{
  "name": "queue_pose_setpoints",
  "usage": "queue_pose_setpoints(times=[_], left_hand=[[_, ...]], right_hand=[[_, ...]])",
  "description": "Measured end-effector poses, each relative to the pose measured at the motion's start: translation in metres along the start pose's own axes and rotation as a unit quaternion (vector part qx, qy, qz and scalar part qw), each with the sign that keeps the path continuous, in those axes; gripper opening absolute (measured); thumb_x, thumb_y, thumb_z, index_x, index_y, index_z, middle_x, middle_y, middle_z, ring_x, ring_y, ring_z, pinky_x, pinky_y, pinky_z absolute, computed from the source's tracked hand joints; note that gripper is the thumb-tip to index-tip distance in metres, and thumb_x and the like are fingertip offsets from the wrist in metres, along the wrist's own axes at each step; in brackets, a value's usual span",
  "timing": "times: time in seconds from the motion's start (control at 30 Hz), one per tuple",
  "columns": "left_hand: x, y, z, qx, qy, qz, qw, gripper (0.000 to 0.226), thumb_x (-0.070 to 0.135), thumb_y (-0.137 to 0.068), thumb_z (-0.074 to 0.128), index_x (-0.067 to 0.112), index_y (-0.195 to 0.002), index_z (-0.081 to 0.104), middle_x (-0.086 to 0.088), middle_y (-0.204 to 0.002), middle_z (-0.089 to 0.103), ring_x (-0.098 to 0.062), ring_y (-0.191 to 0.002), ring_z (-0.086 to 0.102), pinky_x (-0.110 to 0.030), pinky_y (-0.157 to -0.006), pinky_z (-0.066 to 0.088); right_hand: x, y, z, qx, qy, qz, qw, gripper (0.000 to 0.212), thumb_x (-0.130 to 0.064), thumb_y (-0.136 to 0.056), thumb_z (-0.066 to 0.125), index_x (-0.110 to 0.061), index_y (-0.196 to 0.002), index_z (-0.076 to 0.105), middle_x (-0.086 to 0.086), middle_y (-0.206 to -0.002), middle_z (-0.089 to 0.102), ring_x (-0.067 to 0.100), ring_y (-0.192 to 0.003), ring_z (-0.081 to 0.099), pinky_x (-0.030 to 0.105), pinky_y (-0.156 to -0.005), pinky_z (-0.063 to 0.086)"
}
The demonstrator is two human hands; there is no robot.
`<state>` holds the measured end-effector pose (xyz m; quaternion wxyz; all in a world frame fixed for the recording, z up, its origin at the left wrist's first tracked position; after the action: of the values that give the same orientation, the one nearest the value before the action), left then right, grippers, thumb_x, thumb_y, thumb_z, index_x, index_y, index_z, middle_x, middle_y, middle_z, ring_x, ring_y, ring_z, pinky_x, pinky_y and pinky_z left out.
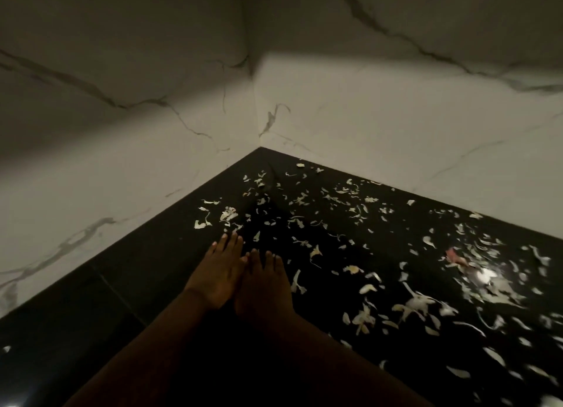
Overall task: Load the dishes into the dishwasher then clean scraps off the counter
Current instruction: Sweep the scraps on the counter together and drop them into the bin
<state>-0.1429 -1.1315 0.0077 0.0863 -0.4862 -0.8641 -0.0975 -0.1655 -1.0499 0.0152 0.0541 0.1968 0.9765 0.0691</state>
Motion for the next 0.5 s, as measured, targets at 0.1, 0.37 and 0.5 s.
queue_pose_setpoints(times=[0.1,0.37,0.5], left_hand=[[0.042,0.004,0.02,-0.035,-0.084,0.055,0.994,0.106,0.072,-0.065,-0.028,0.012,-0.149,-0.007,0.003,-0.148,-0.024,-0.011,-0.138,-0.023,-0.027,-0.11,-0.016],[0.148,0.051,0.063,-0.014,-0.072,0.12,0.99,0.077,0.037,-0.102,-0.005,0.001,-0.124,0.06,-0.013,-0.135,0.054,-0.025,-0.123,0.054,-0.028,-0.112,0.003],[0.19,0.071,0.077,-0.023,-0.071,0.111,0.991,0.075,0.038,-0.102,-0.002,0.0,-0.126,0.057,-0.016,-0.136,0.052,-0.03,-0.124,0.053,-0.031,-0.112,0.005]], right_hand=[[0.025,0.033,0.009,-0.038,0.043,0.007,0.998,0.074,-0.047,-0.099,0.029,-0.004,-0.151,0.0,0.022,-0.158,-0.003,0.043,-0.144,-0.004,0.052,-0.115,-0.005],[0.083,0.136,0.029,-0.059,0.096,0.039,0.993,0.081,-0.055,-0.096,0.024,-0.002,-0.149,-0.008,0.021,-0.157,-0.012,0.038,-0.144,-0.015,0.049,-0.106,-0.022],[0.113,0.173,0.037,-0.082,0.095,0.06,0.99,0.091,-0.067,-0.083,0.004,-0.007,-0.151,-0.005,0.014,-0.159,-0.011,0.034,-0.145,-0.016,0.049,-0.11,-0.02]])
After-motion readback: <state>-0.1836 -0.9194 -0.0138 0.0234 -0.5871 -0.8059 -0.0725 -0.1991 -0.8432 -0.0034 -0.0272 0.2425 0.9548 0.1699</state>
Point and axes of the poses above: each hand's wrist, its own y-axis away from the middle knuckle, its own z-axis out of the palm, x = y × z, the point moved 9 cm from there along -y, towards the middle knuckle
